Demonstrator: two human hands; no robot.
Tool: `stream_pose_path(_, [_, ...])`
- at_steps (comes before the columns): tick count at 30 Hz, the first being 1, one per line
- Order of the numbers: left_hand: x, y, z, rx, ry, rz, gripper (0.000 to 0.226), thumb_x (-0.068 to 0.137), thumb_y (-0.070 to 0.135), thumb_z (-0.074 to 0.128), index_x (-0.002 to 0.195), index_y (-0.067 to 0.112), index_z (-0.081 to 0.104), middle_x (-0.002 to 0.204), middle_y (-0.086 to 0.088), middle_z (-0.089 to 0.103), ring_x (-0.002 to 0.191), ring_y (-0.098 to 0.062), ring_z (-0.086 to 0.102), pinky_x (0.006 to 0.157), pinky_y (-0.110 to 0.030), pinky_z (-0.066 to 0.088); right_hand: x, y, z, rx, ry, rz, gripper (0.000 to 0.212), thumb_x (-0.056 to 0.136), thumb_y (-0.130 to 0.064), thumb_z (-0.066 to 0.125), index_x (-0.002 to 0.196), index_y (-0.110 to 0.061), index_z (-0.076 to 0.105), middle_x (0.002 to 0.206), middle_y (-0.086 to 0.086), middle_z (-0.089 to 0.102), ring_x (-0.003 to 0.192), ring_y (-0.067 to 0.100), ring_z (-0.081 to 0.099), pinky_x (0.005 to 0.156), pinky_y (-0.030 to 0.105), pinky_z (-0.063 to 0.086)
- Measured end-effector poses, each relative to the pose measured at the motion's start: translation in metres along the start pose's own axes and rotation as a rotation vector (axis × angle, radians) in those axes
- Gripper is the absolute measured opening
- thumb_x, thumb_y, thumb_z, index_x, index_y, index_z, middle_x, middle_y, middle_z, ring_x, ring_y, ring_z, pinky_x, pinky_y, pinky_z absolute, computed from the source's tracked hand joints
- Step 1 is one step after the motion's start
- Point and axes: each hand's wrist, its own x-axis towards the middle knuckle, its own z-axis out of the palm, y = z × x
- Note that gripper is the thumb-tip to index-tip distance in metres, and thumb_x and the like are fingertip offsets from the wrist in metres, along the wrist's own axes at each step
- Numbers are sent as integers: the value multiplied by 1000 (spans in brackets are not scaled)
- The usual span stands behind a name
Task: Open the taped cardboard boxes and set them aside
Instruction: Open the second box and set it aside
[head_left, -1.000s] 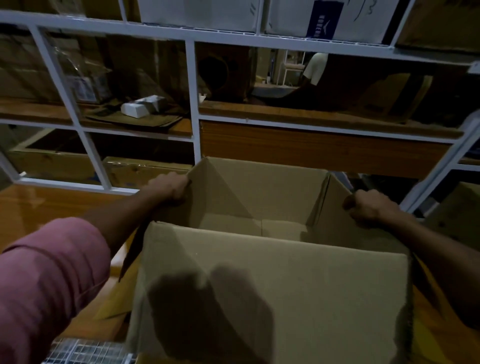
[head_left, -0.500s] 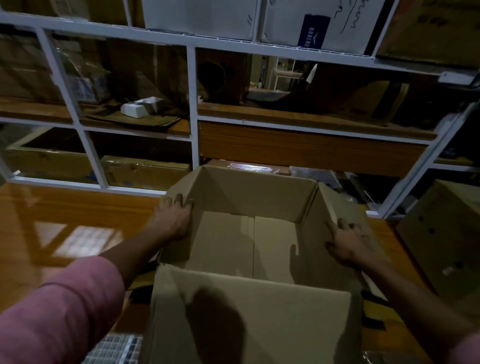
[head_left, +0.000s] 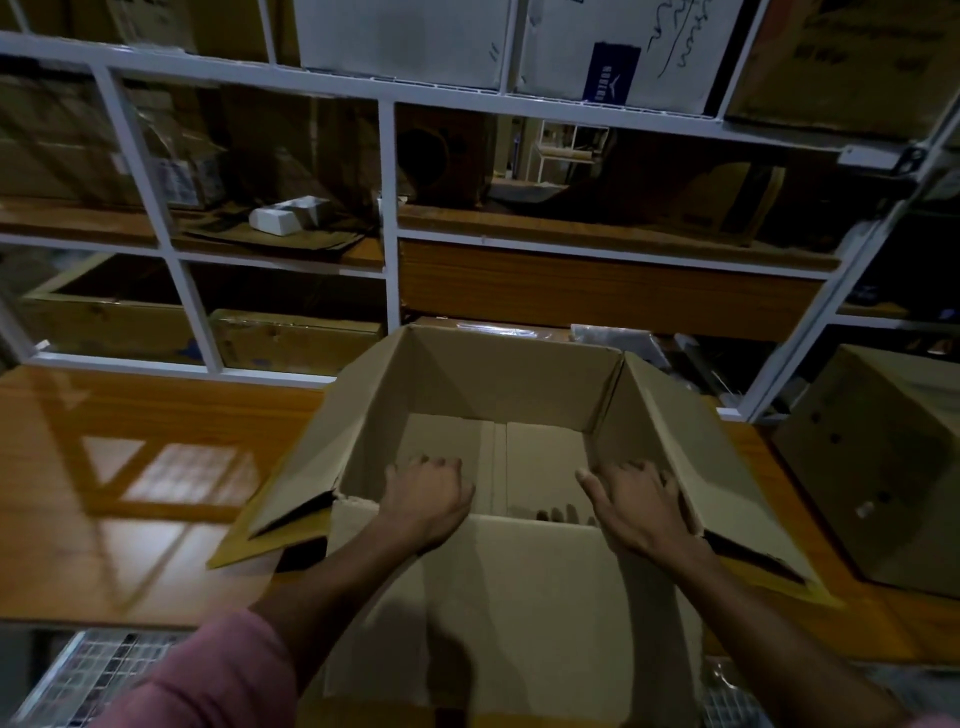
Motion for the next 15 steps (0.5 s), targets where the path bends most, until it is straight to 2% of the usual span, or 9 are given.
stream_pose_path(5, [-9, 1, 2, -51, 70, -52, 36, 99, 40, 26, 102, 23, 57, 108, -8, 67, 98, -24, 56, 91, -49, 42, -13, -9, 2, 74, -53, 62, 66, 99, -66, 12, 100, -28, 65, 112, 9, 69, 118, 32, 54, 103, 56, 34])
stream_pose_path(7, [-10, 4, 2, -56, 93, -33, 37, 100, 39, 26, 105, 21, 57, 110, -9, 66, 100, -25, 56, 92, -50, 41, -13, -11, -1, 47, -70, 79, 63, 101, -62, 17, 104, -24, 66, 114, 12, 69, 118, 33, 53, 102, 54, 34])
stream_pose_path(10, [-17, 4, 7, -32, 223, 19, 49, 102, 43, 23, 127, 19, 57, 132, -8, 61, 123, -25, 51, 103, -49, 39, -18, -14, -1, 21, 60, 44, 57, 102, -58, 21, 117, -23, 63, 123, 10, 65, 119, 31, 52, 102, 50, 35])
stream_pose_path(12, [-26, 9, 8, 22, 274, 69, 52, 104, 48, 28, 141, 20, 49, 152, -7, 47, 143, -27, 36, 116, -52, 29, -30, -16, 0, 44, 195, 13, 60, 100, -60, 20, 128, -23, 59, 132, 7, 62, 127, 28, 48, 106, 49, 33])
stream_pose_path(15, [-37, 33, 4, 33, 306, 154, 59, 102, 54, 36, 152, 23, 35, 167, -7, 22, 155, -30, 10, 122, -59, 16, -53, -19, -4, 47, 313, -32, 68, 97, -64, 21, 144, -23, 49, 149, 5, 50, 142, 26, 36, 114, 53, 27])
